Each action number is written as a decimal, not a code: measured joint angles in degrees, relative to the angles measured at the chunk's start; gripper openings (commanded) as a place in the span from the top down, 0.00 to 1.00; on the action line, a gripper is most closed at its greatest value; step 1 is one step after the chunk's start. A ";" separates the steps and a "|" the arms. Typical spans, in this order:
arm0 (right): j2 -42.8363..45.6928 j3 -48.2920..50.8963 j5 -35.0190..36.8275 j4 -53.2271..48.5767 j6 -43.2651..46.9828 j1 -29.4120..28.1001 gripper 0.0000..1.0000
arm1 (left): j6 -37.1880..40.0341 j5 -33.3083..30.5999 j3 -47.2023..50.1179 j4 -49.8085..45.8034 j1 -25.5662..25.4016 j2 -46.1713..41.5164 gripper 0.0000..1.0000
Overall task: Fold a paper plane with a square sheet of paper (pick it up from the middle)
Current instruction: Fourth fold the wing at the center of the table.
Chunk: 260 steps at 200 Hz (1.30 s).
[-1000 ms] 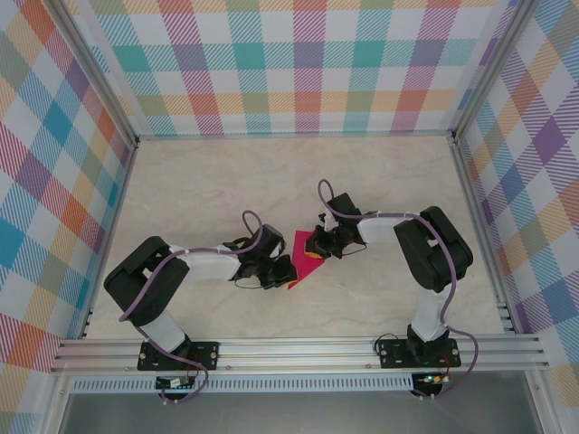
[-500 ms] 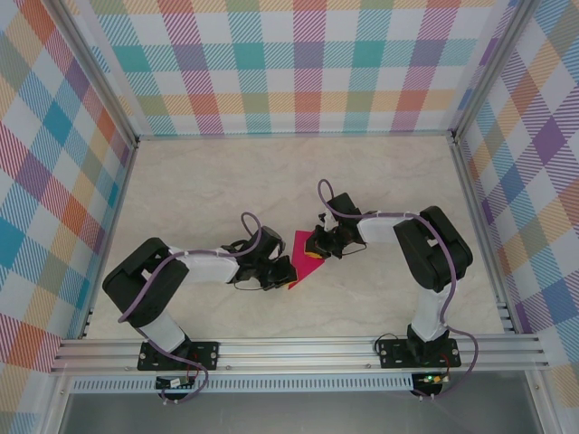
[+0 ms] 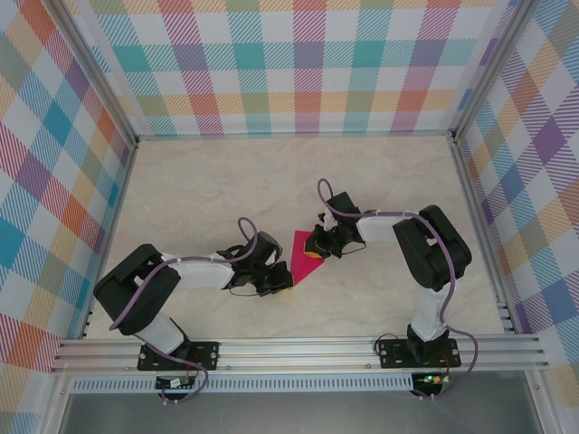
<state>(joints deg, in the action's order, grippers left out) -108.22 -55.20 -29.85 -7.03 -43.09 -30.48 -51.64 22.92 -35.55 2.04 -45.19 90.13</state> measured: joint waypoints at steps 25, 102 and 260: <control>0.00 0.00 0.00 -0.02 0.00 0.00 0.90 | 0.04 -0.04 0.00 -0.92 -0.17 -0.44 0.94; 0.00 0.00 -0.02 0.04 -0.02 0.00 0.90 | 0.94 -6.16 -1.49 -6.40 -1.31 -6.69 0.94; 2.47 1.97 2.82 2.12 0.63 -1.46 0.89 | 1.20 -9.53 -2.93 -0.37 -1.31 1.20 1.00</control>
<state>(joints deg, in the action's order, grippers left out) -105.75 -53.23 -27.03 -4.91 -42.46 -31.94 -50.43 13.39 -38.48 1.67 -46.50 91.33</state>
